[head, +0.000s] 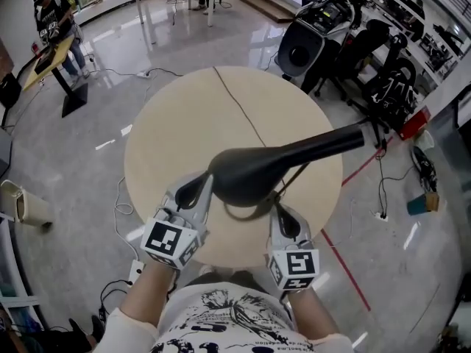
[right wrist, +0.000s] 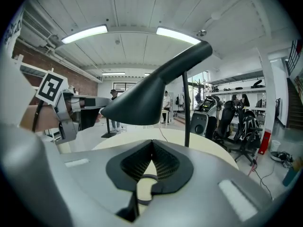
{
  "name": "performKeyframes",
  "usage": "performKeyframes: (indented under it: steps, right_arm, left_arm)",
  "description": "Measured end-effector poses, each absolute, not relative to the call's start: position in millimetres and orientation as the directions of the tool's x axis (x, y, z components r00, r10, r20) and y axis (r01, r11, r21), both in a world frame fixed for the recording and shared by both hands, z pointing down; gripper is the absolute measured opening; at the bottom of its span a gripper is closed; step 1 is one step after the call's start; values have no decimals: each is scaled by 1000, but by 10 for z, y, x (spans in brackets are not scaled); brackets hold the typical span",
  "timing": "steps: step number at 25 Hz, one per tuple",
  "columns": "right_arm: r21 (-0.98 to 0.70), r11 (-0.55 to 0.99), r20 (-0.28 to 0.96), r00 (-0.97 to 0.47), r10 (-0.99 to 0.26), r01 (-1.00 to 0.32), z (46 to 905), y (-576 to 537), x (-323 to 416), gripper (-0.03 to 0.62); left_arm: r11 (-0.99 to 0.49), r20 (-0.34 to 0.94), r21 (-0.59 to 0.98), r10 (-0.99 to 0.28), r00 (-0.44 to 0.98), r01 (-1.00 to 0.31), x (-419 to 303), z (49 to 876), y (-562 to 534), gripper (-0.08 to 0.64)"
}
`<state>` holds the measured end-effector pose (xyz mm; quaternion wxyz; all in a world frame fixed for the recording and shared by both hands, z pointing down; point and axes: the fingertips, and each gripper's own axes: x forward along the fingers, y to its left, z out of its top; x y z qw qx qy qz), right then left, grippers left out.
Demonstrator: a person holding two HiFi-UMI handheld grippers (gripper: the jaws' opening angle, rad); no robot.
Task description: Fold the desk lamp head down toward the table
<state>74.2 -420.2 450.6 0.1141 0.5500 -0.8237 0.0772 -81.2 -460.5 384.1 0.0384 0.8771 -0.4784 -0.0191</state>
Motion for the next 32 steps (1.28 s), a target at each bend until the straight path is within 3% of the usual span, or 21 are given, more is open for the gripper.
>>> performKeyframes:
  steps: [10,21,32]
  right_arm:
    - [-10,332,292,-320,-901,-943,4505,-4182,788,9]
    - [-2,308,325,-292,-899,-951,4599,-4168,781,9]
    - [23,302,310,-280,-908,-953,4499,-4098,686,9]
  left_arm:
    - [-589,91,131,-794,601,-797,-644,4230,-4696,6]
    - [-604,99,225,-766,635,-765,-581,4367,-4730,5]
    - [-641,151,168,-734,662,-749,-655,4302,-4523,6]
